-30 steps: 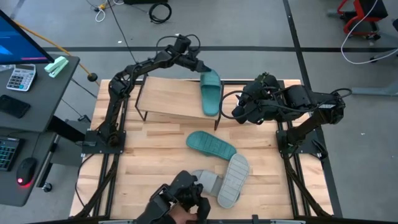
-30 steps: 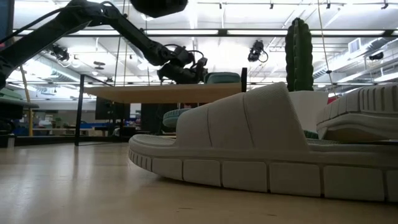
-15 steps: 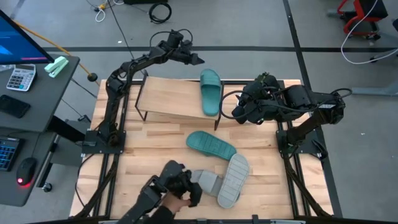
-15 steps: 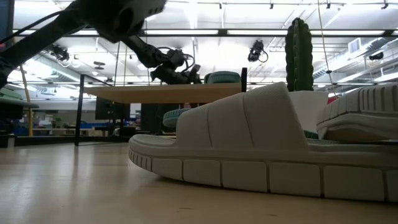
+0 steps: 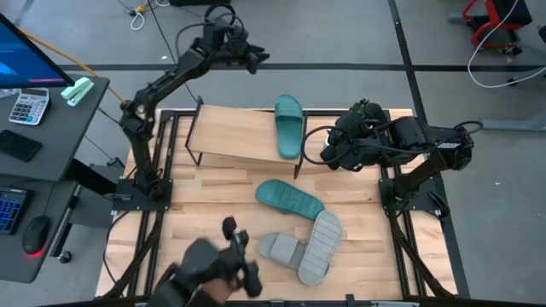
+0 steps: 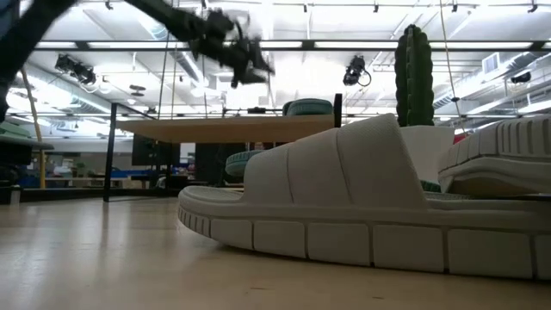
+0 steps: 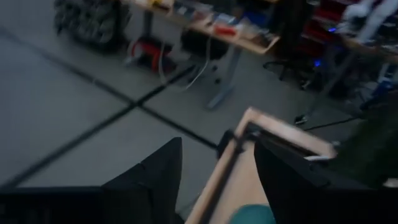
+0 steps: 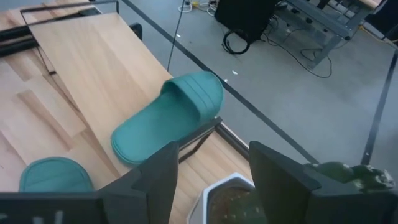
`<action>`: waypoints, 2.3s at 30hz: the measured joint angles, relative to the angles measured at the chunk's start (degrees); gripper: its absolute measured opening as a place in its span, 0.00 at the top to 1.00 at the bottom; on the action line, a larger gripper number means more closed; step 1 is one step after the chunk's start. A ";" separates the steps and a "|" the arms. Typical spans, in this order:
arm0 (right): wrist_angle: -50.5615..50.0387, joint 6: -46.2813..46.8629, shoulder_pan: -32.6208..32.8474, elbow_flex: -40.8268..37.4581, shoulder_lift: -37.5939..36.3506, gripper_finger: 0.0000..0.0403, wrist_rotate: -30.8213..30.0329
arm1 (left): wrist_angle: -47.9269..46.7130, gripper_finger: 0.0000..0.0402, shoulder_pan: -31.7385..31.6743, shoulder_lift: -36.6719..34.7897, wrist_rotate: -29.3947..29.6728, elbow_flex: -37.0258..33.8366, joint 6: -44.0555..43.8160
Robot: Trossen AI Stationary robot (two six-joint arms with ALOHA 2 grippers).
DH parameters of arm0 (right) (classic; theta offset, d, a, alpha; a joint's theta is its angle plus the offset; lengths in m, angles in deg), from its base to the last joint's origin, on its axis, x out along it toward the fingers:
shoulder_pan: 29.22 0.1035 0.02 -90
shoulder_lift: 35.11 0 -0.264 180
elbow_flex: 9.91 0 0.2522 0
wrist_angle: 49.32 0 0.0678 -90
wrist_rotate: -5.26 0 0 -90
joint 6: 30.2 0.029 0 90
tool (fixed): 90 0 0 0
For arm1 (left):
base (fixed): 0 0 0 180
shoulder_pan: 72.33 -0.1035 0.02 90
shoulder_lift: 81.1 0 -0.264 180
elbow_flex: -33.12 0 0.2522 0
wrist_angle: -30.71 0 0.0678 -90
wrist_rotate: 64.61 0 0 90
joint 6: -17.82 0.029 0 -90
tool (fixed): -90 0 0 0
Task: Pick and place slides into the shelf
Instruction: Put the green slide on the shelf
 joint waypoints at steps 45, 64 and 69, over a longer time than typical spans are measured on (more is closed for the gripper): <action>32.95 13.09 11.13 -42.72 -23.61 0.50 9.38 | -3.50 0.89 65.13 -32.26 54.92 -58.62 -6.02; 39.24 27.41 12.06 -42.70 -16.40 0.50 13.73 | 22.98 0.60 68.53 -31.01 50.17 -72.32 12.20; 40.41 30.07 13.95 -42.70 -14.18 0.50 13.88 | 24.97 0.55 68.53 -31.16 51.35 -72.35 14.64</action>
